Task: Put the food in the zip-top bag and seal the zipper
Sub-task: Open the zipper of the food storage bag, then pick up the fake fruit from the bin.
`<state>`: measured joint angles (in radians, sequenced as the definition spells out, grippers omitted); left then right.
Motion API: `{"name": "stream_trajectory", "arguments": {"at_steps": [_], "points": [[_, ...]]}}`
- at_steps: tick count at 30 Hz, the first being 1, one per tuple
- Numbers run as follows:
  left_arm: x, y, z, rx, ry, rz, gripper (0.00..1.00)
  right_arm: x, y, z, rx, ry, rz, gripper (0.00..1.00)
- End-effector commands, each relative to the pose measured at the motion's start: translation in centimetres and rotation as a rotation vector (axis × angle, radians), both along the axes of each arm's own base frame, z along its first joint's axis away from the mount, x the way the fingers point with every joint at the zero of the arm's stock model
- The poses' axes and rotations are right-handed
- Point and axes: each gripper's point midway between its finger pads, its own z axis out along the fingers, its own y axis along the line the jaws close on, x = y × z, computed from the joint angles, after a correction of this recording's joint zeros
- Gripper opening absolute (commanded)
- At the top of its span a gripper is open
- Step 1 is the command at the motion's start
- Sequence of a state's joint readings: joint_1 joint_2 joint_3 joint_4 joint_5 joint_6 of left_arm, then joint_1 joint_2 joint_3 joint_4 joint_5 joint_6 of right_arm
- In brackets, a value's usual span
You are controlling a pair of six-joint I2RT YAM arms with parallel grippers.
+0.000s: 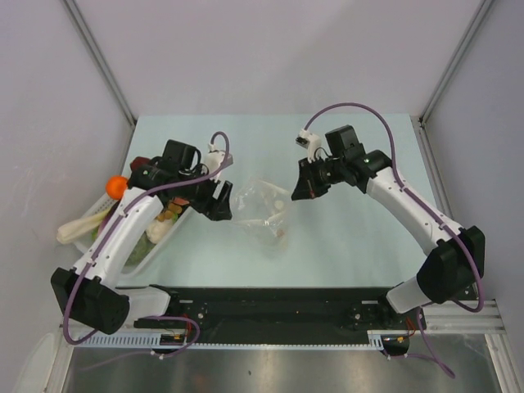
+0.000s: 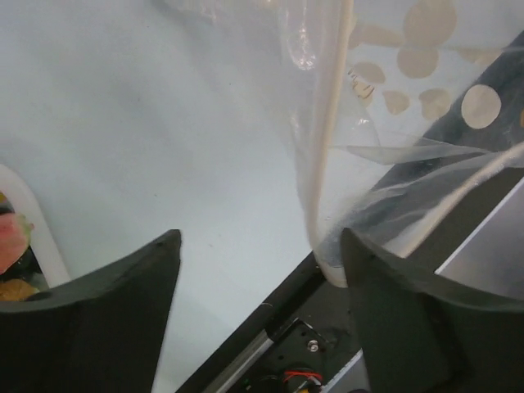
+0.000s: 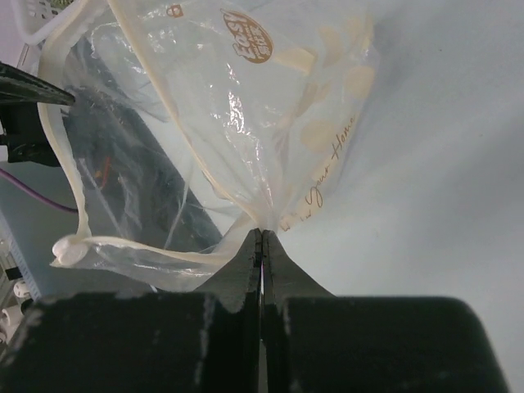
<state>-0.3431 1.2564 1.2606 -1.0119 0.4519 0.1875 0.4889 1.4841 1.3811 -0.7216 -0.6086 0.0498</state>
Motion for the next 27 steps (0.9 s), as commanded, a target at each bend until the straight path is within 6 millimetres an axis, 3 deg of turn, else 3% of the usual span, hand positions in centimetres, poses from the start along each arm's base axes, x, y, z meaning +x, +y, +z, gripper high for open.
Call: {"name": "stream_trajectory", "arguments": {"at_steps": [1, 2, 8, 12, 16, 27], "points": [[0.9, 1.7, 3.9, -0.02, -0.133, 0.025, 0.94, 0.4, 1.6, 0.8, 0.031, -0.039, -0.025, 0.0], [0.9, 2.3, 4.8, -0.033, -0.155, 0.045, 1.0, 0.2, 1.9, 0.7, 0.032, -0.04, -0.024, 0.0], [2.5, 7.6, 8.4, -0.111, -0.214, 0.235, 1.0, -0.1, 2.6, 0.2, 0.023, -0.057, -0.02, 0.0], [3.9, 11.3, 8.7, -0.066, -0.243, 0.341, 1.0, -0.1, 2.4, 0.7, 0.032, -0.061, -0.022, 0.0], [4.8, 12.9, 9.0, -0.057, -0.249, 0.389, 1.0, 0.2, 1.5, 1.3, 0.039, -0.065, -0.051, 0.0], [7.2, 14.3, 8.2, 0.161, -0.389, -0.033, 0.94, 0.8, 1.0, 1.2, 0.047, -0.054, -0.066, 0.0]]}}
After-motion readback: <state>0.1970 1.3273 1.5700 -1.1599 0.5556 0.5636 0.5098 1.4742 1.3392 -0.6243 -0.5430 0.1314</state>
